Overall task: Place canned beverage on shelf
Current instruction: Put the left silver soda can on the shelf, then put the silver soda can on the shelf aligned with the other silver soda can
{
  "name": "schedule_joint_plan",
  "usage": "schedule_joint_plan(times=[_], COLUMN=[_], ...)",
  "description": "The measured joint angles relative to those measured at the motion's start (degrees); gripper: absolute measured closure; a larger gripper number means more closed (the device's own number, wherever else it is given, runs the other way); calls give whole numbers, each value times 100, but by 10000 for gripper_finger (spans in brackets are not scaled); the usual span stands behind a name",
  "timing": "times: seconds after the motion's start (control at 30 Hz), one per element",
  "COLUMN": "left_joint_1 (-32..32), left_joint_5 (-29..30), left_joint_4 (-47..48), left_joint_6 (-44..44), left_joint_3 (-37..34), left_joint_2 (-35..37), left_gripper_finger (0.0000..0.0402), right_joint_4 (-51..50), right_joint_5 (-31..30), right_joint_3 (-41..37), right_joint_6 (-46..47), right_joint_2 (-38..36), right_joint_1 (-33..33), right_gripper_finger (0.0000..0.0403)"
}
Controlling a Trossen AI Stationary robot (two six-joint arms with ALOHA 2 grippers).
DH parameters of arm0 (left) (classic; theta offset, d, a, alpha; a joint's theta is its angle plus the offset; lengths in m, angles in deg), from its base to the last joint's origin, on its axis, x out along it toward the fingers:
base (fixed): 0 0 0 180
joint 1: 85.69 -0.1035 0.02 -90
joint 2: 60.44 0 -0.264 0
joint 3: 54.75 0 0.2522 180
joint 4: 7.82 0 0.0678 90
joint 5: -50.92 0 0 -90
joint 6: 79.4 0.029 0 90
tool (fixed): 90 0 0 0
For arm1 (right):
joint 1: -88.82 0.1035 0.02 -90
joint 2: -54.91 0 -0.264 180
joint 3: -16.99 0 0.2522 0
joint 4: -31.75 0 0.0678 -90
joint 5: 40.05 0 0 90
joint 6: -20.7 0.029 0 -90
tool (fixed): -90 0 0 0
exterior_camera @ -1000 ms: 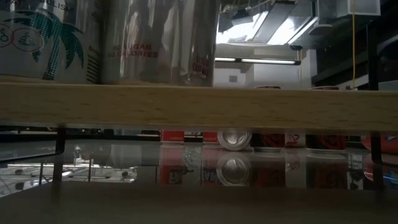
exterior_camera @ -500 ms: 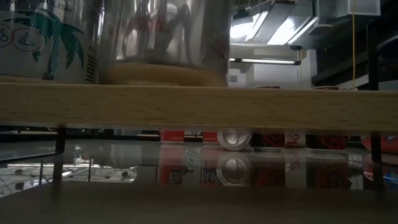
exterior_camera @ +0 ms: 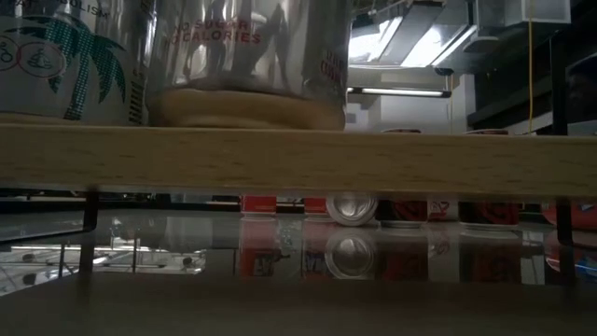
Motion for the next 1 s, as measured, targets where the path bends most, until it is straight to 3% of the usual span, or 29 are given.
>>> schedule_joint_plan(times=[0.33, 0.67, 1.0], left_joint_1=[0, -2, -2], left_joint_5=[0, 0, 0], left_joint_4=[0, 0, 0], left_joint_6=[0, 2, 1], left_joint_3=[0, 0, 1], left_joint_2=[0, 0, 0], left_gripper_finger=[43, 43, 43], right_joint_4=[0, 25, 4], right_joint_5=[-2, -58, -157], right_joint_3=[2, 22, 20], right_joint_6=[0, -1, -2], right_joint_2=[-2, -31, -28], right_joint_1=[-1, -2, -2], right_gripper_finger=[96, 36, 29])
